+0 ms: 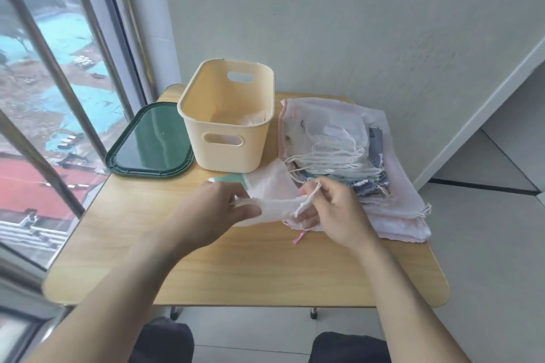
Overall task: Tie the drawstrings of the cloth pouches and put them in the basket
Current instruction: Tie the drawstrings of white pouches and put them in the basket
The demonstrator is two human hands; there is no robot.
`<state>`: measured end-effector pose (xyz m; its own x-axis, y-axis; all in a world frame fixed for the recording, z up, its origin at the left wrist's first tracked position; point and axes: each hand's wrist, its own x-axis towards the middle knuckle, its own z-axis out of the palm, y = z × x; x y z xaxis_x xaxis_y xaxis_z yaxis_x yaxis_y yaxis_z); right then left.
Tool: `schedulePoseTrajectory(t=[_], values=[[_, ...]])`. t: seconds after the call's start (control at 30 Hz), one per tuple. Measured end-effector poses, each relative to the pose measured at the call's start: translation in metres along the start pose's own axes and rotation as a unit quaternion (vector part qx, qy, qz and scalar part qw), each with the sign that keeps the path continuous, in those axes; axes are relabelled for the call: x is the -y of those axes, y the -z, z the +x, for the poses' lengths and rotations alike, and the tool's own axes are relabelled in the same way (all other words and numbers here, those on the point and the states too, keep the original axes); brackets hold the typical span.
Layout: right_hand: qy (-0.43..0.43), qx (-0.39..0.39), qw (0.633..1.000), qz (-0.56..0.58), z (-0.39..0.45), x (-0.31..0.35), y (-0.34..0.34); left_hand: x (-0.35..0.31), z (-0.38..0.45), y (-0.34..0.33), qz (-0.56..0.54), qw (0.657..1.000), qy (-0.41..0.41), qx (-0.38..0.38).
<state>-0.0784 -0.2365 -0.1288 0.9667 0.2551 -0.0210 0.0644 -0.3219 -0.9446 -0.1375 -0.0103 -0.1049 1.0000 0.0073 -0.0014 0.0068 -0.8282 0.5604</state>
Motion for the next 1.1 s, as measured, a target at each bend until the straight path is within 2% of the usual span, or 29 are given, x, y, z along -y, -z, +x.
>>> schedulePoseTrajectory(t=[0.17, 0.33, 0.47, 0.53, 0.63, 0.73, 0.8, 0.9, 1.0, 1.1], values=[[-0.070, -0.041, 0.990, 0.113, -0.002, 0.008, 0.005, 0.005, -0.001, 0.008, -0.017, 1.000, 0.011, -0.016], [-0.126, -0.093, 0.945, 0.286, -0.002, 0.014, 0.011, 0.008, 0.002, 0.012, -0.088, 0.994, -0.005, -0.065], [-0.129, -0.109, 0.923, 0.345, -0.007, 0.016, 0.016, 0.004, 0.004, 0.012, -0.169, 0.981, 0.005, -0.096], [-0.122, -0.119, 0.921, 0.350, -0.009, 0.016, 0.018, 0.004, 0.005, 0.012, -0.234, 0.969, 0.016, -0.078], [-0.114, -0.135, 0.918, 0.356, -0.009, 0.017, 0.020, 0.000, 0.004, 0.010, -0.384, 0.920, 0.016, -0.073], [-0.123, -0.127, 0.917, 0.357, -0.009, 0.018, 0.019, -0.009, 0.006, 0.007, -0.534, 0.836, 0.025, -0.123], [-0.140, -0.110, 0.922, 0.344, -0.010, 0.019, 0.018, -0.014, 0.007, 0.007, -0.606, 0.785, 0.021, -0.132], [-0.169, -0.092, 0.927, 0.322, -0.011, 0.019, 0.015, -0.017, 0.005, 0.011, -0.677, 0.727, -0.002, -0.119], [-0.168, -0.109, 0.925, 0.323, -0.011, 0.018, 0.015, -0.020, 0.002, 0.015, -0.707, 0.700, 0.026, -0.100], [-0.151, -0.115, 0.922, 0.339, -0.009, 0.018, 0.015, -0.020, 0.000, 0.016, -0.711, 0.696, 0.069, -0.077]])
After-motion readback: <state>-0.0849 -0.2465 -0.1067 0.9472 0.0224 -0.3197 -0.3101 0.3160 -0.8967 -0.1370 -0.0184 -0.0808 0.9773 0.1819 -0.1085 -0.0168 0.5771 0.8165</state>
